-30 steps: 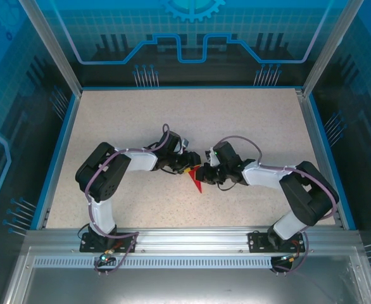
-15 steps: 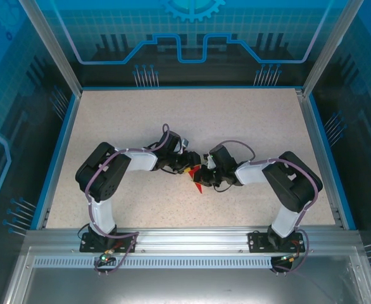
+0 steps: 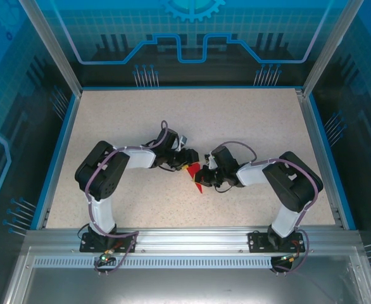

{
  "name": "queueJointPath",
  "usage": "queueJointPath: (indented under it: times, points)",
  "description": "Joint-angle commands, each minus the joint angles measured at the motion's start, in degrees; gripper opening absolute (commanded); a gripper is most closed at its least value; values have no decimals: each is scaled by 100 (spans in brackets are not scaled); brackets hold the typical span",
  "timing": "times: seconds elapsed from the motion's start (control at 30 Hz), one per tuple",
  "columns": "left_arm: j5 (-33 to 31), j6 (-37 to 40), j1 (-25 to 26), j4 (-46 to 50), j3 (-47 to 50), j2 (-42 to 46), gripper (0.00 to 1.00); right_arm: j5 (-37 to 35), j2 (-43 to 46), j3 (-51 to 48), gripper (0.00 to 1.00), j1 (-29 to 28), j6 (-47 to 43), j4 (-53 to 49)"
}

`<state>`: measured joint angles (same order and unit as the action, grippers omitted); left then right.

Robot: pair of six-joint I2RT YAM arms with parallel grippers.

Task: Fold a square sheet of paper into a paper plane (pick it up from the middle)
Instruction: Fold the wing for the fifth time at the center of the table.

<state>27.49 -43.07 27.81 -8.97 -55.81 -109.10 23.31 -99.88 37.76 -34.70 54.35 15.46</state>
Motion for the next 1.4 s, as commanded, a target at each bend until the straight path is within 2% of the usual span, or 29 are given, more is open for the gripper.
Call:
queueJointPath:
  times: [0.0,0.27,0.5,0.9,1.17,1.37]
  points:
    - [-132,401,-219,178,-253,-188,56,-205,-141,-330,2,132,-128,-1074]
    - [27,587,-473,115,-486,-482,56,-108,-109,-335,2,147,-149,-1070]
    - [-21,754,-671,486,-648,-560,55,-63,-115,-322,2,156,-172,-1104]
    - [-184,656,-964,782,-598,-34,55,258,-142,-218,3,156,-181,-925]
    - [-61,349,-845,700,-296,919,56,572,-270,-19,3,80,-263,-667]
    - [170,235,-223,647,-290,710,54,619,-269,23,4,24,-185,-401]
